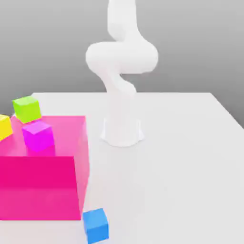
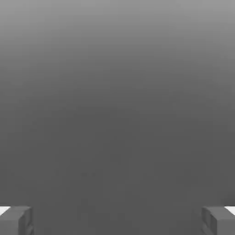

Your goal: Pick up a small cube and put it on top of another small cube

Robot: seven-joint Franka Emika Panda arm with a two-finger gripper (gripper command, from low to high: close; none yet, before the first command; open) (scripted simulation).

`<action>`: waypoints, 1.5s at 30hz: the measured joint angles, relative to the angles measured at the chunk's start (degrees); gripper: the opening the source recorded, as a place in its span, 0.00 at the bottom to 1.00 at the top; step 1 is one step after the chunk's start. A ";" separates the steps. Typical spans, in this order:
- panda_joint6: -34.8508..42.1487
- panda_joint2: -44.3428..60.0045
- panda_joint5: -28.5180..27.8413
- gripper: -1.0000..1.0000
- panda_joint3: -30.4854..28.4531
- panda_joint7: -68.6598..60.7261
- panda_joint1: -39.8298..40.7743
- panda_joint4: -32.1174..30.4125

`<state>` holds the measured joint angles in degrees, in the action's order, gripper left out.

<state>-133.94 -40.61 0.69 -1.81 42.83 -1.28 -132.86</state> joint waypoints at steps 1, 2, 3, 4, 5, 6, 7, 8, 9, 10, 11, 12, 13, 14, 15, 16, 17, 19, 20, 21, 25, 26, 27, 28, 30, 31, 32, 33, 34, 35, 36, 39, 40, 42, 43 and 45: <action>-0.93 2.25 0.32 0.50 -0.77 -1.31 -0.54 -0.46; -1.84 4.42 0.65 0.50 -1.49 -2.58 -1.01 -0.92; -2.71 6.54 1.01 0.50 -2.19 -3.86 -1.47 -1.35; -3.57 8.63 1.36 0.50 -2.87 -5.12 -1.91 -1.78; -4.43 10.72 1.70 0.50 -3.57 -6.37 -2.38 -2.21; -5.30 12.80 2.04 0.50 -4.27 -7.60 -2.83 -2.64; -6.15 14.88 2.45 0.50 -4.88 -8.90 -3.19 -3.07; -7.00 16.96 2.87 0.50 -5.47 -10.21 -3.54 -3.49; -7.85 19.05 3.32 0.50 -6.01 -11.52 -3.84 -3.92; -8.70 21.13 3.77 0.50 -6.52 -12.84 -4.10 -4.35; -9.55 23.22 4.21 0.50 -7.01 -14.16 -4.36 -4.77; -10.40 25.30 4.66 0.50 -7.45 -15.48 -4.55 -5.20; -11.25 27.39 5.10 0.50 -7.83 -16.79 -4.70 -5.62; -12.10 29.47 5.53 0.50 -8.16 -18.10 -4.80 -6.05; -12.95 31.55 5.93 0.50 -8.46 -19.38 -4.88 -6.47; -13.81 33.63 6.30 0.50 -8.70 -20.64 -4.89 -6.90; -14.66 35.71 6.63 0.50 -8.88 -21.87 -4.80 -7.33; -16.39 39.83 7.07 0.50 -9.11 -24.18 -4.47 -8.19; -17.27 41.87 7.16 0.50 -9.13 -25.24 -4.22 -8.62; -18.15 43.91 7.14 0.50 -9.14 -26.23 -3.96 -9.06; -21.85 51.90 5.99 0.50 -9.32 -29.24 -2.97 -10.71; -23.19 53.94 6.31 0.50 -9.00 -29.92 -2.62 -10.65; -24.70 56.00 6.95 0.50 -8.48 -30.62 -2.18 -10.42; -26.29 58.08 7.71 0.50 -7.78 -31.30 -1.61 -10.09; -29.57 62.25 9.26 0.50 -5.99 -32.56 -0.14 -9.33; -30.65 63.62 9.75 0.00 -5.36 -32.94 0.39 -9.08; -30.65 63.62 9.75 0.00 -5.36 -32.94 0.39 -9.08; -30.63 63.62 9.74 0.00 -5.36 -32.93 0.39 -9.08; -30.61 63.62 9.72 0.00 -5.35 -32.91 0.40 -9.08; -30.58 63.62 9.70 0.00 -5.35 -32.89 0.40 -9.07; -30.54 63.61 9.68 0.00 -5.35 -32.86 0.41 -9.07; -29.46 62.18 8.87 0.00 -5.79 -32.30 0.13 -9.37; -28.07 60.42 8.07 0.00 -6.44 -31.69 -0.35 -9.72; -24.95 56.49 6.28 0.00 -7.62 -30.34 -1.16 -10.50; -23.54 54.53 5.64 0.00 -7.89 -30.12 -1.37 -10.67; -20.41 50.86 6.37 0.00 -7.90 -32.72 -0.54 -8.59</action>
<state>-154.34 10.25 7.06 -9.71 10.11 -1.82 -141.45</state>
